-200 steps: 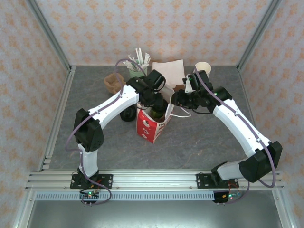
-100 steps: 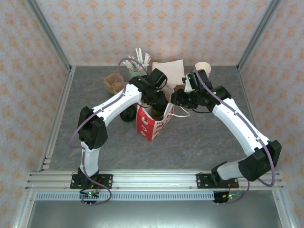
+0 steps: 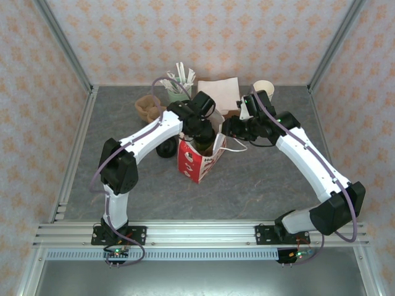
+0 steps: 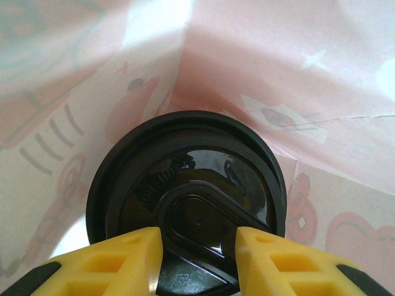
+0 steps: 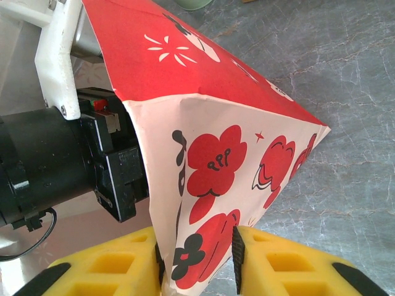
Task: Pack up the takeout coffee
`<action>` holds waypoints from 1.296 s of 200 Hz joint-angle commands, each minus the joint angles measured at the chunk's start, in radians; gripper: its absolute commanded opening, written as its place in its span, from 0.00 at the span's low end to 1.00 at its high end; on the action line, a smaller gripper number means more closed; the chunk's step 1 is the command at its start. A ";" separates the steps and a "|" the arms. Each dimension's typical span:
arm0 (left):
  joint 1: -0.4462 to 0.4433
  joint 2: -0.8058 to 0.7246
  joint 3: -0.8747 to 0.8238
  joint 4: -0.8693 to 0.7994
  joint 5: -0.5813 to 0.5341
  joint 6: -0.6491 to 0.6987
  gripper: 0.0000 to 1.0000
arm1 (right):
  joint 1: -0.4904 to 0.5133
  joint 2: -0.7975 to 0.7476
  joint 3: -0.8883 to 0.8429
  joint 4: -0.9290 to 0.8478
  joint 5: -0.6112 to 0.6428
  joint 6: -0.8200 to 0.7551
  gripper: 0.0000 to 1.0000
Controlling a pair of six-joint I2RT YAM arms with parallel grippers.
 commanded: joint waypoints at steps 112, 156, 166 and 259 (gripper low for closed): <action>-0.017 0.031 0.085 -0.011 0.093 0.040 0.45 | -0.016 0.008 0.038 -0.016 -0.003 -0.005 0.42; -0.017 0.042 0.119 -0.022 0.096 0.033 0.46 | -0.024 0.003 0.036 -0.018 0.002 -0.004 0.48; -0.017 0.045 0.121 -0.029 0.090 0.032 0.46 | -0.025 0.001 0.036 -0.017 0.002 -0.003 0.48; -0.022 0.045 0.019 -0.030 0.072 0.033 0.45 | -0.037 0.005 0.029 -0.018 -0.009 -0.010 0.48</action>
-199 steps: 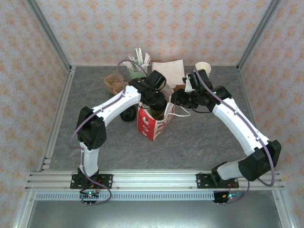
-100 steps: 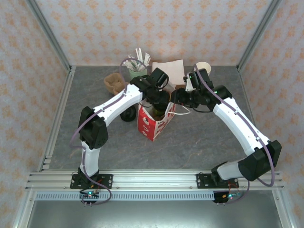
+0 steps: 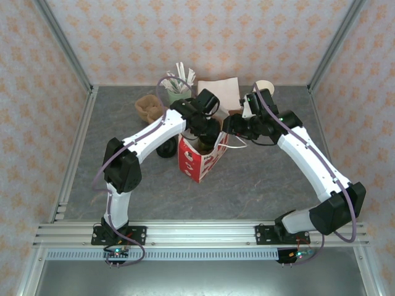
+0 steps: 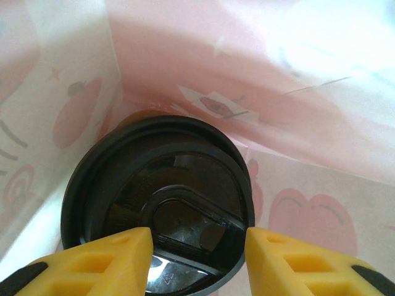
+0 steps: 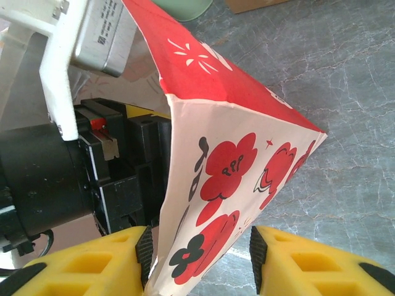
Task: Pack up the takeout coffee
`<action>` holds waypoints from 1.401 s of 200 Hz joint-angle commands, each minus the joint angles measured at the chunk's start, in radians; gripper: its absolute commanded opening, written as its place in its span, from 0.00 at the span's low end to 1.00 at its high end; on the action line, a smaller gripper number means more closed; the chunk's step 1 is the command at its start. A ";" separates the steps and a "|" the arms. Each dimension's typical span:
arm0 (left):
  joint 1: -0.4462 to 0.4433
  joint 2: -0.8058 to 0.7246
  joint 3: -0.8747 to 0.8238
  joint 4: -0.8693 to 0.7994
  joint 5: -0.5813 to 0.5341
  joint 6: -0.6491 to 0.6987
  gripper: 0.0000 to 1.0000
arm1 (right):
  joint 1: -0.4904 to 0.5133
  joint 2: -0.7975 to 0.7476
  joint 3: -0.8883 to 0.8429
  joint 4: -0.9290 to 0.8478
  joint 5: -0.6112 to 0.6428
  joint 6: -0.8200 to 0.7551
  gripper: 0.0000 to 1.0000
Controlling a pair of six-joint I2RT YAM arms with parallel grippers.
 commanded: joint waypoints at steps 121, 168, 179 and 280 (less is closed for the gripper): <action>-0.022 0.008 -0.061 -0.025 -0.020 0.015 0.45 | -0.012 0.012 0.024 -0.012 -0.025 -0.013 0.49; -0.021 0.007 0.048 -0.048 -0.001 0.015 0.50 | -0.015 0.015 0.028 -0.008 -0.027 -0.016 0.49; -0.019 0.007 0.069 -0.057 -0.001 0.011 0.50 | -0.016 0.016 0.029 -0.007 -0.027 -0.016 0.49; -0.001 -0.016 0.156 -0.124 -0.013 0.005 0.51 | -0.024 0.015 0.028 -0.012 -0.029 -0.025 0.51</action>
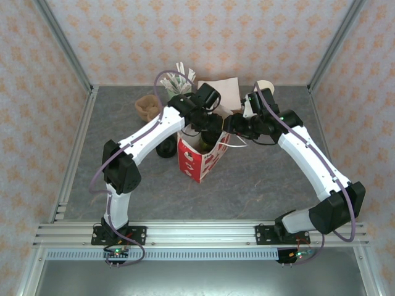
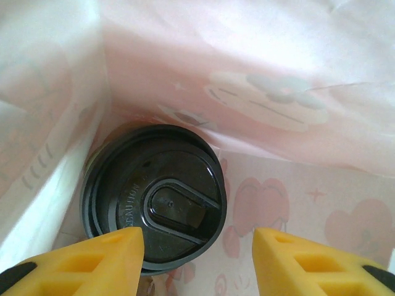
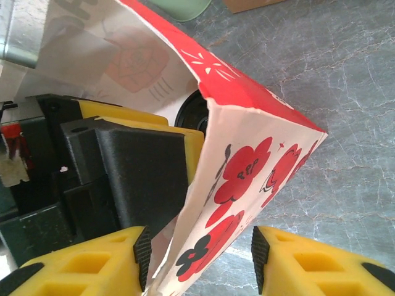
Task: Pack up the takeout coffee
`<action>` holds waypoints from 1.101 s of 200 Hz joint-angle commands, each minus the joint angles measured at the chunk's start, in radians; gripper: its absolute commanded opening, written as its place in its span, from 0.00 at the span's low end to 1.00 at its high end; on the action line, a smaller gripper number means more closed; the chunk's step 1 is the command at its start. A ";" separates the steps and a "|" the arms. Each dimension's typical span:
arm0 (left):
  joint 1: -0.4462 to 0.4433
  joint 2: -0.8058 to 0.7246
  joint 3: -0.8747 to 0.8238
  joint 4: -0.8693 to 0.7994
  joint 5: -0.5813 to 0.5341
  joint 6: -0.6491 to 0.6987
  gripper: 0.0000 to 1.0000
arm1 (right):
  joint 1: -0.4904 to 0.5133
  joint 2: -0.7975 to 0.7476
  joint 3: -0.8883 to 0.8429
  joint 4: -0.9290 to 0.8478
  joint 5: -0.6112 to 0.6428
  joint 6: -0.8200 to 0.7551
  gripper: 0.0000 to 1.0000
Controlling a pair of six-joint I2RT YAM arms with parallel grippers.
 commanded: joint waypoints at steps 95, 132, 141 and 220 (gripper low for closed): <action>0.044 -0.101 0.144 -0.115 -0.051 0.038 0.51 | -0.029 0.016 0.071 -0.020 0.001 -0.032 0.58; 0.086 -0.151 0.215 -0.105 -0.094 0.040 0.51 | -0.041 0.018 0.091 -0.016 0.012 -0.035 0.62; 0.099 -0.159 0.225 -0.087 -0.095 0.037 0.53 | -0.044 0.019 0.095 -0.011 0.012 -0.037 0.62; 0.247 -0.113 0.364 -0.118 -0.190 0.061 0.55 | -0.049 0.052 0.146 -0.025 0.028 -0.019 0.63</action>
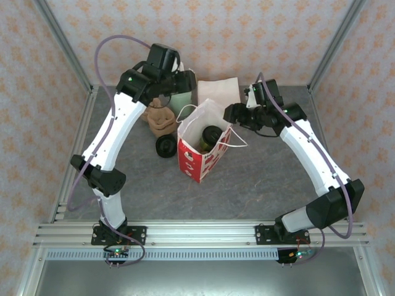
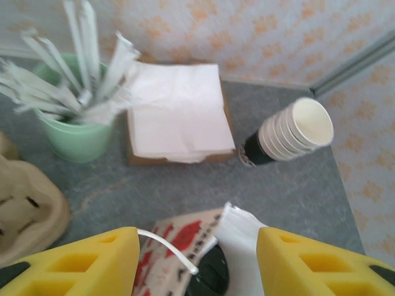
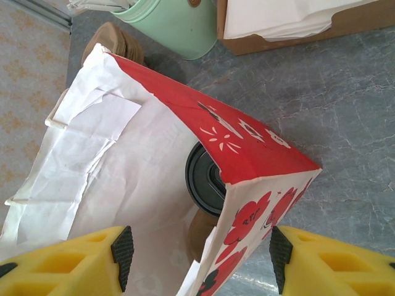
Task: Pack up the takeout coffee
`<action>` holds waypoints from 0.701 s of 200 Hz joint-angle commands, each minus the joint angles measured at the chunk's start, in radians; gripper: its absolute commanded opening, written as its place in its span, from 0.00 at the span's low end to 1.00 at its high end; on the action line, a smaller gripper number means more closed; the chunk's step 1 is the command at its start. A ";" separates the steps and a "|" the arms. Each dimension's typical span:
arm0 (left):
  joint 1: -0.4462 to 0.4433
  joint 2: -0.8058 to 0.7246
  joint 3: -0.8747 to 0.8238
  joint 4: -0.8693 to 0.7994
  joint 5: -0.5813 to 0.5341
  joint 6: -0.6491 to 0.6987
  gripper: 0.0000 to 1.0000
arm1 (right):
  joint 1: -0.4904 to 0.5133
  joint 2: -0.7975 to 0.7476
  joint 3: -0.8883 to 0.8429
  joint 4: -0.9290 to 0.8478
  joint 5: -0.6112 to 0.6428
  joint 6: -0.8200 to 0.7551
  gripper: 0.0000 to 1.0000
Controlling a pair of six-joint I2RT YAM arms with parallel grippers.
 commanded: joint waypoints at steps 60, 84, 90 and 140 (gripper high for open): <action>0.117 0.082 0.031 0.023 -0.072 0.038 0.56 | 0.020 0.025 0.044 -0.074 0.054 0.036 0.63; 0.133 0.109 0.038 0.012 -0.051 0.046 0.56 | 0.037 0.068 0.080 -0.108 0.068 0.037 0.63; 0.138 0.113 0.037 0.008 -0.045 0.047 0.56 | 0.039 0.077 0.088 -0.113 0.069 0.038 0.63; 0.149 0.122 0.036 -0.010 0.026 0.083 0.57 | 0.055 0.123 0.115 -0.123 0.083 0.024 0.56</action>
